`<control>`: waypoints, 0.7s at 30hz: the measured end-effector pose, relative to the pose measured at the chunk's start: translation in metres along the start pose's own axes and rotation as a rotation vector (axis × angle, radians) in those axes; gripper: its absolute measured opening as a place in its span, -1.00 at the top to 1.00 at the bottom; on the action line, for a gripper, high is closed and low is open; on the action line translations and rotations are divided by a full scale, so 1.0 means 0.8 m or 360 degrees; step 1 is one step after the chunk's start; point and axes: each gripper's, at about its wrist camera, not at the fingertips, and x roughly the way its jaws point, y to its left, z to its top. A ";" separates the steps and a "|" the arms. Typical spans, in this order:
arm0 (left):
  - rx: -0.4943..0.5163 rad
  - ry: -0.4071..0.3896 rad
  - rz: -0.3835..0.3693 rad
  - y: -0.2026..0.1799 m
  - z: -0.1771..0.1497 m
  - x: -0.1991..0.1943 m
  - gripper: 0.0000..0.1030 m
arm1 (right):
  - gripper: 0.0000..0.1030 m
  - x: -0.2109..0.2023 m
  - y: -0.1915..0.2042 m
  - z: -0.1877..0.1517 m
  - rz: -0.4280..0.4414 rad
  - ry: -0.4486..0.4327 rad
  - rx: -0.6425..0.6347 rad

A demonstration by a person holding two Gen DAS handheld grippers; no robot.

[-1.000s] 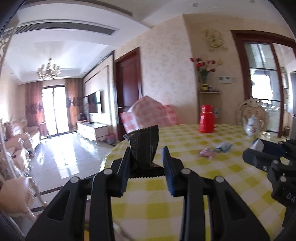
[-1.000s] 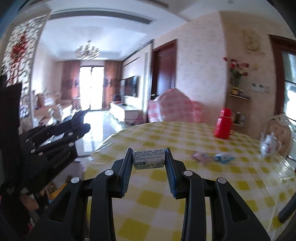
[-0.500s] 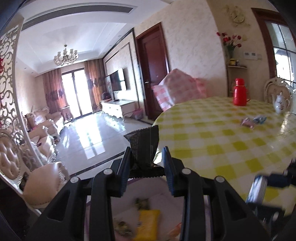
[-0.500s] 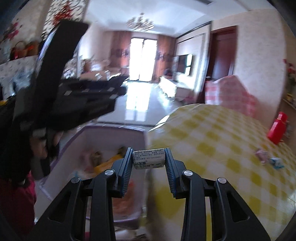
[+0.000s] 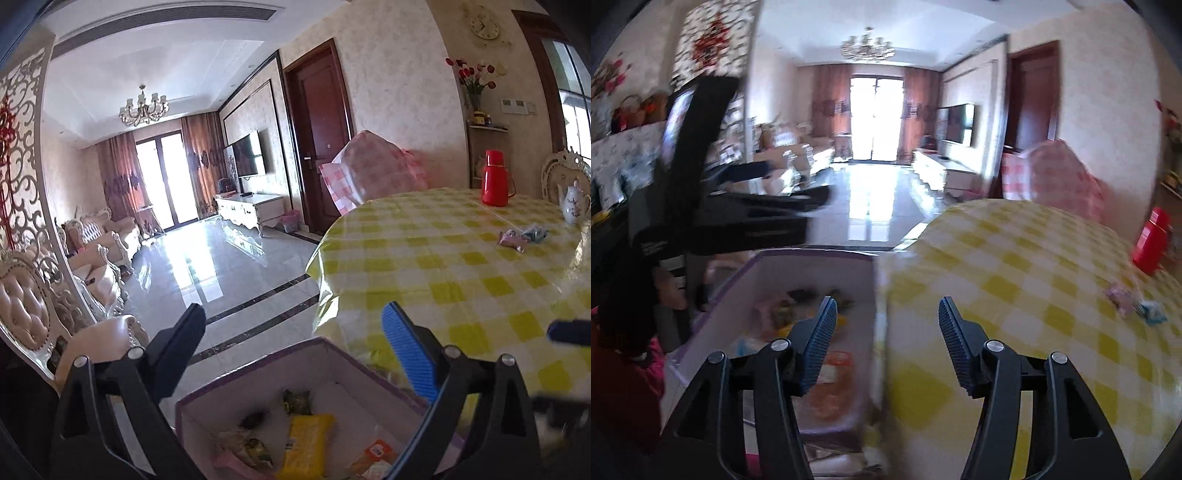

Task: Organize snacks
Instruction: 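Open both tools over the box to drop the snacks, then move both open tools back over the remaining snacks on the table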

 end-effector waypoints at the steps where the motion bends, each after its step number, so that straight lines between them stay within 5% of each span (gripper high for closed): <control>1: -0.0010 0.0002 -0.0020 -0.006 0.002 0.001 -0.88 | -0.10 -0.004 -0.015 -0.004 -0.0033 -0.0001 0.0035; 4: -0.0009 0.0021 -0.0149 -0.034 0.006 0.002 -0.90 | -0.10 -0.014 -0.074 -0.020 -0.0154 -0.0003 0.0198; 12: 0.0019 0.0215 -0.0827 -0.200 0.032 0.034 -0.91 | -0.11 -0.051 -0.230 -0.082 -0.0480 -0.0009 0.0609; 17: 0.0038 0.0382 -0.0966 -0.332 0.055 0.099 -0.92 | -0.11 -0.061 -0.329 -0.127 -0.0631 0.0066 0.0858; 21: -0.0132 0.0548 -0.1094 -0.430 0.075 0.171 -0.92 | -0.11 -0.061 -0.396 -0.139 -0.0701 0.0109 0.0918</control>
